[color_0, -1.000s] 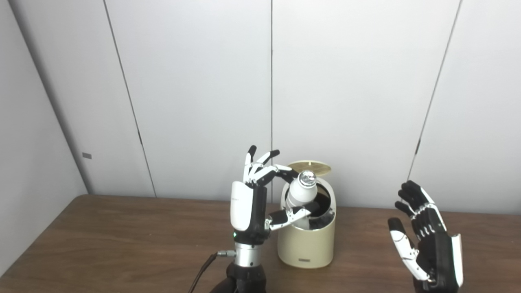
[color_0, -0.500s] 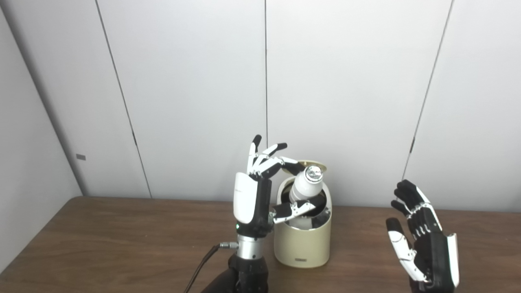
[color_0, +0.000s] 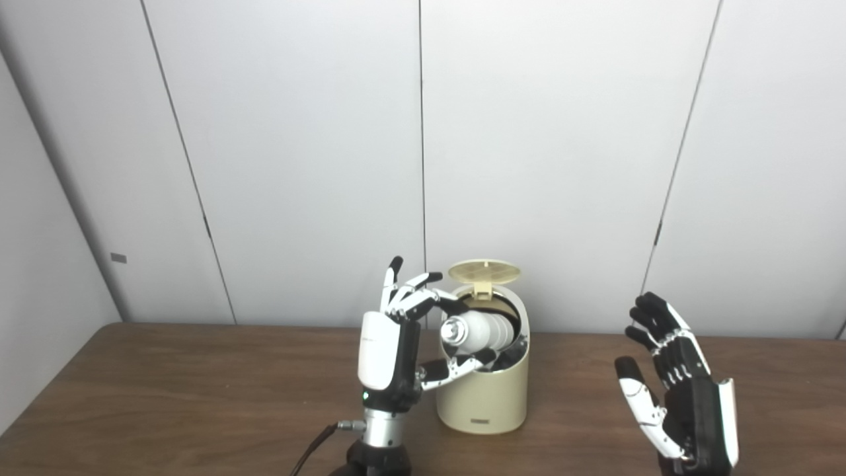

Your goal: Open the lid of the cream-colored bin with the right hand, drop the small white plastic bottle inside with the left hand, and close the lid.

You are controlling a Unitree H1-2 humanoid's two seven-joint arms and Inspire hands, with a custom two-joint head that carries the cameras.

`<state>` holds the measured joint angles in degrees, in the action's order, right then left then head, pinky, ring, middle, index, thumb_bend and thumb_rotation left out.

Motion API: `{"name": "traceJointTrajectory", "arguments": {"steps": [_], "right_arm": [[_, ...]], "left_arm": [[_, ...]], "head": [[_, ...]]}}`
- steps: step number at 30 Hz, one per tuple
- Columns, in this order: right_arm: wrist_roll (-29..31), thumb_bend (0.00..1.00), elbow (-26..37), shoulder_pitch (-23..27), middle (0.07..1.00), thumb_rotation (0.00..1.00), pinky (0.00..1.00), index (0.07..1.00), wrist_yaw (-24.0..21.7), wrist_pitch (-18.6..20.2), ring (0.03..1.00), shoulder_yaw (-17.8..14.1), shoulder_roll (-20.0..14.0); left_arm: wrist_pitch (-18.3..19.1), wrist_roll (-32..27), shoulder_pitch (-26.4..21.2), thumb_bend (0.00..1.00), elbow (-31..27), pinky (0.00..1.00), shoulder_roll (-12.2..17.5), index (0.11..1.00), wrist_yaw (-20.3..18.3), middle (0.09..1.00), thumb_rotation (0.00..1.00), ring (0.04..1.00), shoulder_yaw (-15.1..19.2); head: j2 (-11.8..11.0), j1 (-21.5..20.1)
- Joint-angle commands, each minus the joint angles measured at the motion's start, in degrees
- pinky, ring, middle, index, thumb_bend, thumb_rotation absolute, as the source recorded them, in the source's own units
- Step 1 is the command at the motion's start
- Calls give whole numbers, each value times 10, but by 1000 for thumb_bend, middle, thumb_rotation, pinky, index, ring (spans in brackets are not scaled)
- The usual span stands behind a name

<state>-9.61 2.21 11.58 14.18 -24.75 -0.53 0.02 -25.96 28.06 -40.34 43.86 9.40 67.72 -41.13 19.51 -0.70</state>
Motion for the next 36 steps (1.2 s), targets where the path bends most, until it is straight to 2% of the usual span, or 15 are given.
{"name": "traceJointTrajectory", "arguments": {"steps": [1,10,16,18,19,20,21,23,26,28,32,36], "right_arm": [[-14,273,21,8,841,458,750,820,-1,-18,827,-2,2],[-14,286,26,0,835,444,748,814,-10,-17,824,-3,2],[-18,281,21,5,839,445,755,817,-9,-16,828,-4,5],[-19,279,21,5,843,447,763,820,-10,-12,833,-3,5],[-17,279,20,5,845,449,766,822,-12,-12,836,-2,6],[-16,280,20,5,847,449,766,823,-13,-12,837,-2,6],[-15,279,19,6,846,446,765,822,-13,-14,837,-1,6],[-17,281,14,8,845,440,764,820,-12,-18,836,-1,5],[-20,285,12,10,842,446,757,819,-10,-20,833,-1,6],[-19,287,11,10,844,455,761,823,-11,-19,835,0,7],[-18,284,8,12,847,458,764,828,-11,-19,838,-1,7],[-13,283,8,12,855,446,776,833,-13,-17,846,-1,8]], "left_arm": [[-10,-10,-27,525,10,1000,3,463,8,492,0,752,-13],[-10,-49,-43,525,58,1000,2,461,12,495,0,757,-53],[-10,-58,-45,525,52,1000,7,464,2,498,0,758,-57],[-10,-60,-43,523,41,1000,12,460,-13,511,0,780,-55],[-10,-59,-41,522,36,1000,14,475,-21,550,37,797,-53],[-10,-56,-40,786,30,1000,16,545,-26,592,188,820,-52],[-10,-53,-40,891,27,1000,18,582,-30,615,287,832,-50],[-10,-47,-39,979,20,1000,20,625,-37,645,417,848,-46],[-10,-41,-36,1000,9,1000,23,688,-60,704,570,880,-36],[-10,-45,-33,1000,1,1000,24,729,-82,738,626,907,-26],[-10,-61,-23,1000,-23,1000,26,807,-150,818,697,978,2],[-10,-54,-12,1000,-42,1000,29,895,-207,908,712,999,29]], "head": [[0,-2],[0,0],[-4,0],[-4,1],[-4,1],[-4,1],[-5,1],[-6,1],[-7,1],[-8,1],[-9,0],[-11,1]]}}
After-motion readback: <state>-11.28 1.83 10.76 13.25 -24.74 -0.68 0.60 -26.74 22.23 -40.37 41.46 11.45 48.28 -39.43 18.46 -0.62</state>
